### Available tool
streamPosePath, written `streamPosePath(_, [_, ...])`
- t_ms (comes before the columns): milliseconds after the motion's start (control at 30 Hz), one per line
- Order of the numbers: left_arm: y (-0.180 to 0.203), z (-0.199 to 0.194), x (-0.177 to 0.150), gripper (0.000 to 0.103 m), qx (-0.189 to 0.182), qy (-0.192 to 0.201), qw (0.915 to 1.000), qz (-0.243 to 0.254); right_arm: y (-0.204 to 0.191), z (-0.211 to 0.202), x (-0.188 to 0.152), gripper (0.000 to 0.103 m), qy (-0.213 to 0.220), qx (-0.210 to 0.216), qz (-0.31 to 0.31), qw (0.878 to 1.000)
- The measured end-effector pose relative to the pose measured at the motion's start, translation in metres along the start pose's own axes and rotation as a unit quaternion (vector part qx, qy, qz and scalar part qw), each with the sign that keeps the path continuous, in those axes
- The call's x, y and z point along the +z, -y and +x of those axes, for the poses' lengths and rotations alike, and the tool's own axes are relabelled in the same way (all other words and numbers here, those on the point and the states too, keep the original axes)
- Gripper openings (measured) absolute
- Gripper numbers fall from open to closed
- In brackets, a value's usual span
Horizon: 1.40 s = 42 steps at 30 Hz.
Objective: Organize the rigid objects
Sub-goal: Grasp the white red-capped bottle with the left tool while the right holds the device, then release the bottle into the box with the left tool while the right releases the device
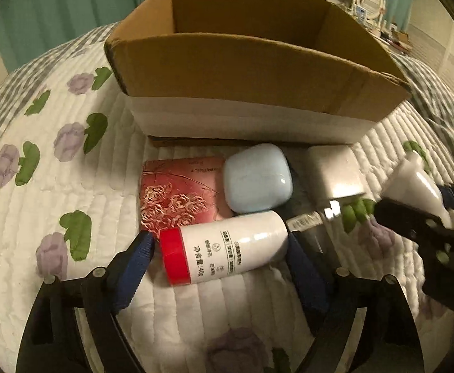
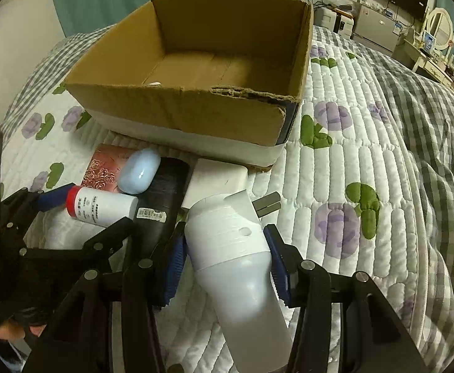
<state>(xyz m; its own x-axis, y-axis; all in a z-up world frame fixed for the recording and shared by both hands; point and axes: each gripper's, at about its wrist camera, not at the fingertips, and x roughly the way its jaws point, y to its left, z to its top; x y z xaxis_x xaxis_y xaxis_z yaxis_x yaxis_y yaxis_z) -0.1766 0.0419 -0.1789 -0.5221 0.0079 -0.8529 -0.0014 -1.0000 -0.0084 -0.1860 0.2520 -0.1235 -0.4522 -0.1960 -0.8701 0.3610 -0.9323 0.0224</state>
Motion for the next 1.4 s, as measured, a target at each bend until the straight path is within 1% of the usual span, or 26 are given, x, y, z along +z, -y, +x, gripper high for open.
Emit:
streamPosePath(33, [-0.002,0.002,0.001,0.089,0.000,-0.002,1.0000,-0.005,0.000,0.000,0.000,0.049,-0.001,0.000,0.000,1.000])
streamPosePath(67, [-0.005,0.008,0.001,0.087,0.005,-0.009,0.9999,-0.011,0.000,0.001,0.000,0.049,-0.001,-0.001,0.000,1.000])
streamPosePath(133, [-0.007,0.015,-0.001,0.080,0.018,-0.022,0.9996,0.000,0.001,0.002,0.000,0.049,-0.003,-0.001,0.001,1.000])
streamPosePath(233, [-0.007,0.011,-0.002,0.079,0.012,-0.015,0.9998,0.008,0.001,0.002,-0.002,0.049,-0.003,-0.003,0.001,1.000])
streamPosePath(267, [-0.008,0.007,-0.002,0.079,0.006,-0.012,0.9999,0.008,0.001,0.002,-0.002,0.049,-0.002,-0.003,0.001,1.000])
streamPosePath(333, [-0.009,-0.001,-0.003,0.079,0.003,-0.005,0.9999,0.010,0.001,0.000,-0.002,0.049,0.000,-0.005,0.001,1.000])
streamPosePath(433, [-0.010,-0.023,0.000,0.079,-0.003,0.018,0.9997,0.016,0.000,-0.007,-0.001,0.049,0.011,-0.007,0.001,1.000])
streamPosePath(533, [-0.013,-0.052,0.009,0.079,-0.009,0.050,0.9985,0.019,-0.002,-0.021,0.003,0.049,0.025,-0.010,-0.001,1.000])
streamPosePath(700, [-0.008,-0.105,0.031,0.079,-0.015,0.110,0.9931,0.037,-0.012,-0.058,0.019,0.049,0.056,-0.021,-0.016,0.998])
streamPosePath(800, [-0.003,-0.121,0.058,0.079,-0.015,0.135,0.9897,0.046,-0.016,-0.089,0.037,0.049,0.084,-0.034,-0.024,0.996])
streamPosePath(867, [0.000,-0.132,0.072,0.079,-0.015,0.151,0.9869,0.054,-0.016,-0.104,0.049,0.049,0.099,-0.034,-0.022,0.994])
streamPosePath(967, [0.000,-0.143,0.085,0.079,-0.019,0.169,0.9837,0.059,-0.016,-0.127,0.076,0.049,0.124,-0.032,-0.018,0.992])
streamPosePath(1000, [-0.002,-0.144,0.096,0.079,-0.021,0.174,0.9829,0.058,-0.016,-0.132,0.084,0.049,0.131,-0.034,-0.018,0.991])
streamPosePath(1067, [-0.003,-0.141,0.107,0.079,-0.017,0.179,0.9821,0.056,-0.014,-0.136,0.099,0.049,0.141,-0.036,-0.015,0.989])
streamPosePath(1167, [-0.004,-0.129,0.128,0.079,-0.006,0.178,0.9821,0.060,-0.009,-0.132,0.122,0.049,0.148,-0.025,0.000,0.989])
streamPosePath(1267, [-0.004,-0.101,0.146,0.079,-0.001,0.165,0.9843,0.063,-0.004,-0.116,0.140,0.049,0.151,-0.021,0.017,0.988])
streamPosePath(1400, [0.002,-0.065,0.158,0.079,0.007,0.143,0.9873,0.068,0.005,-0.085,0.152,0.049,0.141,-0.011,0.036,0.989])
